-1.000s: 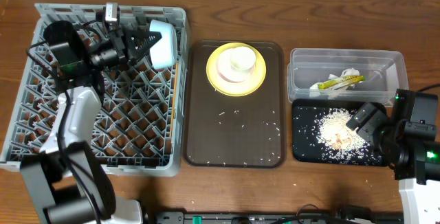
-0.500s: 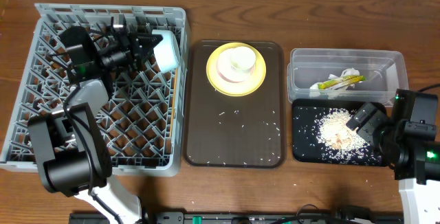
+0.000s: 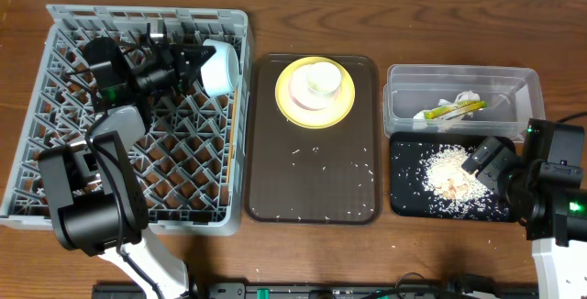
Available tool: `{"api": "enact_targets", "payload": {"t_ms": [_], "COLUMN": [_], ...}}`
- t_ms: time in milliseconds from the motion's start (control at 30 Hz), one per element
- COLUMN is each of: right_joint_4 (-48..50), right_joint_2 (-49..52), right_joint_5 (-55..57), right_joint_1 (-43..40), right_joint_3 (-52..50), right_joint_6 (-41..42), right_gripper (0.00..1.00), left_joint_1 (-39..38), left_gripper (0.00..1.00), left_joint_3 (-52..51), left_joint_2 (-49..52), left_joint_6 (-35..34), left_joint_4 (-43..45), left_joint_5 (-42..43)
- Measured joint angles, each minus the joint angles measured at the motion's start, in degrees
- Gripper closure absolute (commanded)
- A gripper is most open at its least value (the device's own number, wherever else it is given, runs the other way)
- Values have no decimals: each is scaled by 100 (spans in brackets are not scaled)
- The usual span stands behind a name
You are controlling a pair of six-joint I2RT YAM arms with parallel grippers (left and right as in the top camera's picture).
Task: Sort waste into correct bins and load items into the dishwasher
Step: 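Lower the blue bowl into the rack and open the left gripper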
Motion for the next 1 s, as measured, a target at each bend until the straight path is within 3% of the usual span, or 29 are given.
{"api": "enact_targets", "payload": {"t_ms": [267, 400, 667, 700, 833, 1000], "right_joint_4": [0, 0, 0, 0, 0, 0], "right_joint_2": [0, 0, 0, 0, 0, 0], "right_joint_5": [0, 0, 2, 2, 0, 0], "right_joint_1": [0, 0, 0, 0, 0, 0], "right_joint_3": [0, 0, 0, 0, 0, 0], "right_joint_6": [0, 0, 0, 0, 0, 0], "right_gripper": [1, 1, 1, 1, 1, 1], "left_joint_1": [203, 264, 326, 354, 538, 837], "left_gripper": [83, 64, 61, 56, 51, 51], "left_joint_3": [0, 0, 0, 0, 0, 0], "left_joint_2": [28, 33, 50, 50, 55, 55], "left_joint_6": [479, 656, 890, 898, 935, 933], "left_joint_4": [-31, -24, -37, -37, -35, -37], "left_joint_5": [24, 28, 42, 42, 44, 44]}}
